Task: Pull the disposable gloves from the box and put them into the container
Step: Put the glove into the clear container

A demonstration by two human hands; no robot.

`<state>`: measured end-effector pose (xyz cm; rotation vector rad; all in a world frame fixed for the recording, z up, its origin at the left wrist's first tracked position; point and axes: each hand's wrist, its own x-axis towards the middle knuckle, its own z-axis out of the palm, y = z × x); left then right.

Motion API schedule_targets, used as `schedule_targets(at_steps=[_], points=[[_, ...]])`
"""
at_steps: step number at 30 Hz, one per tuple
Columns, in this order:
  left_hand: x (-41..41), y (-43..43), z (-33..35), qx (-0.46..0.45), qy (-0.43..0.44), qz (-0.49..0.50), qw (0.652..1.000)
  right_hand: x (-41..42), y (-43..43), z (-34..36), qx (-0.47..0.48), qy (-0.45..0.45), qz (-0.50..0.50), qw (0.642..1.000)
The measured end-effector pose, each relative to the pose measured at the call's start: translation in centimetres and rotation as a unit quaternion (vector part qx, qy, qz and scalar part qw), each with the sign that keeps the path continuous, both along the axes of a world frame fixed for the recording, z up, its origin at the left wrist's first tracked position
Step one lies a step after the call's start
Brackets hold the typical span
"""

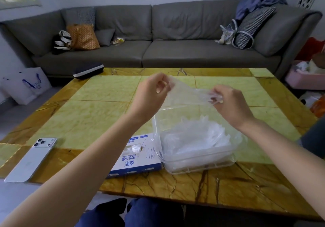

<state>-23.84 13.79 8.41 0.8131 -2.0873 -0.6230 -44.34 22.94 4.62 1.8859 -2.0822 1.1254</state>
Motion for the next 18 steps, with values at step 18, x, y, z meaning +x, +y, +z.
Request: schedule_targets(at_steps=[18], points=[[-3.0,1.0,-8.8,-0.015,-0.601,-0.162,0.783,-0.4,-1.0,-5.0,0.558,0.135,0.073,0.816]])
